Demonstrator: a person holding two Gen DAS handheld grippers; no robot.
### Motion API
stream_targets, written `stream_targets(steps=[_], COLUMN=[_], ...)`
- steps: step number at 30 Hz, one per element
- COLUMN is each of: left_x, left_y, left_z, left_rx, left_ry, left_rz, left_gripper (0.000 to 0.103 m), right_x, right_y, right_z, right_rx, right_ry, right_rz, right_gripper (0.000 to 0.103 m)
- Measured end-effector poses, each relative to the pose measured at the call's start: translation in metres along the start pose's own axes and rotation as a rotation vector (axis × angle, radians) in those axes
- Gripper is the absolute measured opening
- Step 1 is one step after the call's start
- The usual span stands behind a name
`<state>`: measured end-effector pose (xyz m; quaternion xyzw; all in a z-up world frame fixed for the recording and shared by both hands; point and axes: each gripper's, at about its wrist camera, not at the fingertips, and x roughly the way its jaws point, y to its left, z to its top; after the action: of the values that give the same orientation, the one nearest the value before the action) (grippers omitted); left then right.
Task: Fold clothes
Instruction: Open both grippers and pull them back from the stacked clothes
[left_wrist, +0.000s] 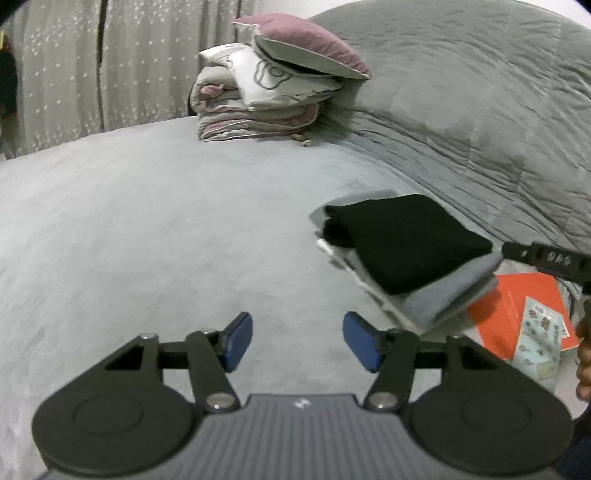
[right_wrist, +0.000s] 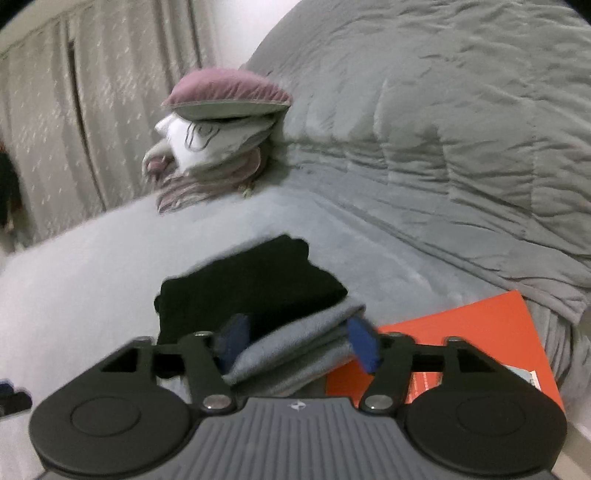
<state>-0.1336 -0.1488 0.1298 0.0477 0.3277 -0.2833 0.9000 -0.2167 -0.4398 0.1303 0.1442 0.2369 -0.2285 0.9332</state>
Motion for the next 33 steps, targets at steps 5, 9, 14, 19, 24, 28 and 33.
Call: stream_targets(steps=[5,9,14,19,24,28,33], left_x=[0.007,0.004,-0.007,-0.010,-0.007,-0.003,0.003], left_y=[0.023,0.035,0.045,0.044,0.036,0.033,0.032], left_z=[-0.009,-0.011,-0.011,-0.012,-0.013,-0.015,-0.017], left_rx=[-0.027,-0.031,-0.042,-0.029,0.018,0.035,0.035], left_ry=[0.018,0.006,-0.045,-0.047,-0.042,-0.033,-0.015], left_rz=[-0.006,-0.015,-0.011,-0.035,-0.050,-0.058,-0.058], left_gripper=[0.075,0.099,0.103,0.103,0.103,0.103,0.103], right_x=[0.022,0.030,0.032,0.033,0.038,0.039,0.041], right_y=[0.018,0.039,0.056,0.067,0.068,0.069,0.068], right_z=[0.001,-0.005,-0.007,-0.007,-0.006,-0.007,-0.006], right_rx=[-0.042,-0.111,-0.124,-0.103,-0.063,-0.066,-0.070], right_ry=[0.081,0.108,0.098,0.082,0.105,0.104,0.106], right_rz=[-0.021,-0.032,-0.040,-0.083,-0.106,-0.123,-0.145], right_gripper=[0.093,0.100,0.102,0.103,0.103,0.103,0.103])
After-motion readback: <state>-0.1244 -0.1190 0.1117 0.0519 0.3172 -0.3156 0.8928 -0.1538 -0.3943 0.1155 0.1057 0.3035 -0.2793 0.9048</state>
